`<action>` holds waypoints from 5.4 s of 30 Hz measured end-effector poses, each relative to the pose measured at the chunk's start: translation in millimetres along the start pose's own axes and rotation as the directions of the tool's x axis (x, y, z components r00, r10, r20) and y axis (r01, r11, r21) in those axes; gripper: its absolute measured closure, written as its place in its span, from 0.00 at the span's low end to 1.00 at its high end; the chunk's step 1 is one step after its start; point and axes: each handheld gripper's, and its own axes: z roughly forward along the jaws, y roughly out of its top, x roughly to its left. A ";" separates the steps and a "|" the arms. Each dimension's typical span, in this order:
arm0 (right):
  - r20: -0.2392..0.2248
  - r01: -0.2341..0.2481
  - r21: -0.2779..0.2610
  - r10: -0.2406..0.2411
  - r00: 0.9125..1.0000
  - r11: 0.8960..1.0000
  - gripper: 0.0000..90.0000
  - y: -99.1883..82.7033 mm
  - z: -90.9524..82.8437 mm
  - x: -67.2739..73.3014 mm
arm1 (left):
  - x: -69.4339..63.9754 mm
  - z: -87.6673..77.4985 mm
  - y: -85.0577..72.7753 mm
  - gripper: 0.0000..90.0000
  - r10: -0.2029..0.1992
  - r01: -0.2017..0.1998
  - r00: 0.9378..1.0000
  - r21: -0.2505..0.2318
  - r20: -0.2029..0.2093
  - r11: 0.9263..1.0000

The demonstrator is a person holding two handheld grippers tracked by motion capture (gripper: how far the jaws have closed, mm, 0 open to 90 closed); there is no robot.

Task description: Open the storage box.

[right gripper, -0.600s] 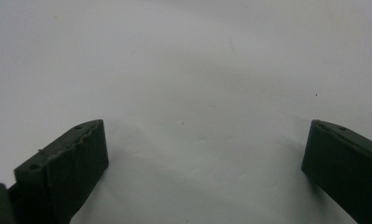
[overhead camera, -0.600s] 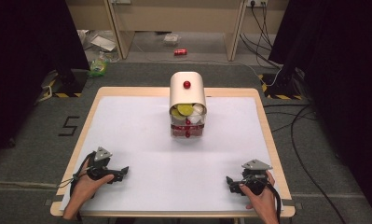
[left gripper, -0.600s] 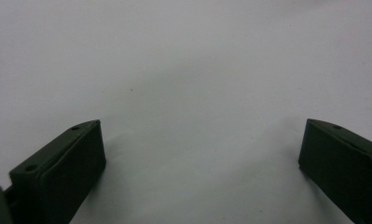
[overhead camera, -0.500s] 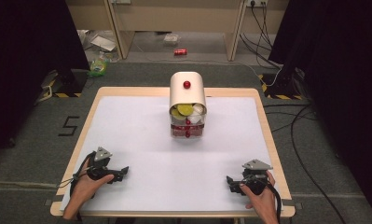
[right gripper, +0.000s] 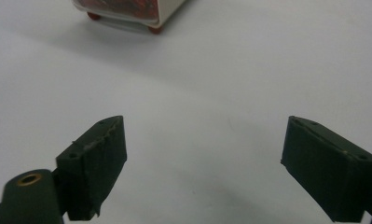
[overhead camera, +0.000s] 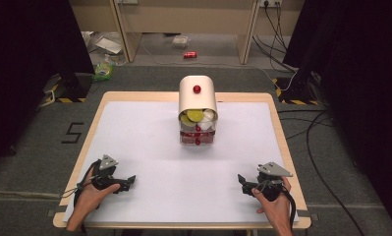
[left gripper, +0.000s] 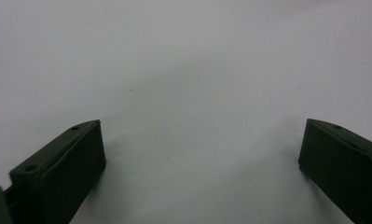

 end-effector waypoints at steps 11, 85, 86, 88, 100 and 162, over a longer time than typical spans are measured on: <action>-0.042 0.053 -0.040 -0.055 0.998 0.998 0.18 27.5 8.9 24.0 | 0.0 0.0 0.0 0.00 0.000 0.000 1.000 0.000 0.000 1.000; -0.125 0.121 -0.214 -0.150 0.981 0.969 0.24 159.1 51.7 81.6 | 0.1 0.0 0.0 0.00 -0.001 0.001 1.000 0.000 0.001 1.000; -0.125 0.122 -0.198 -0.149 0.981 0.972 0.24 160.3 56.6 80.6 | 0.1 -0.1 0.0 0.00 -0.001 0.001 1.000 0.000 0.001 1.000; -0.125 0.123 -0.190 -0.148 0.981 0.974 0.23 160.8 59.7 79.2 | 0.2 0.0 0.1 0.00 -0.001 0.001 1.000 0.001 0.001 1.000; -0.116 0.123 -0.191 -0.147 0.982 0.974 0.25 169.1 69.6 79.1 | 0.1 0.0 0.0 0.00 -0.001 0.001 1.000 0.000 0.001 1.000; -0.190 0.251 -0.127 -0.272 0.943 0.960 0.28 129.9 19.2 91.5 | -0.1 0.0 0.0 0.00 0.000 0.000 1.000 0.000 0.000 1.000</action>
